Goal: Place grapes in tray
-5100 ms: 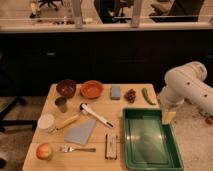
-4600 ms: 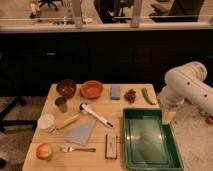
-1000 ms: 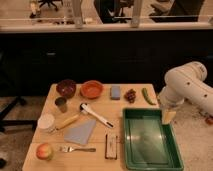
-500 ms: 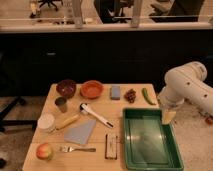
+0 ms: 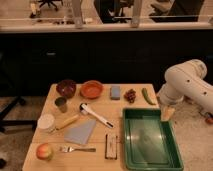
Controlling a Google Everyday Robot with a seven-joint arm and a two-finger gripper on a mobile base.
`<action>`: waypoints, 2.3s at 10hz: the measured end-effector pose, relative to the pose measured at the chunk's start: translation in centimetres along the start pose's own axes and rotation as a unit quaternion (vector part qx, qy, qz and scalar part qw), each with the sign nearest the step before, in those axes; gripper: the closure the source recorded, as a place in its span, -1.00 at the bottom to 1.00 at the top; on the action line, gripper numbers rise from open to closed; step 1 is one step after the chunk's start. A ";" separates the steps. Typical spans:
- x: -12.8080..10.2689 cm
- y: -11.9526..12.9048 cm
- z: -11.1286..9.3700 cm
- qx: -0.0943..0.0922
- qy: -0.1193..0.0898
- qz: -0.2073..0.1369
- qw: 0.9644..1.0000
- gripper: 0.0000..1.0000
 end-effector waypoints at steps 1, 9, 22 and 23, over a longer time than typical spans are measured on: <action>-0.4 -0.4 0.2 -0.002 -0.004 -0.001 1.000 -0.60; -1.4 -2.7 2.1 -0.036 -0.079 0.008 0.996 -0.60; -5.6 -7.3 5.5 -0.035 -0.057 0.026 0.997 -0.60; -6.0 -7.6 5.6 -0.036 -0.062 0.022 0.997 -0.60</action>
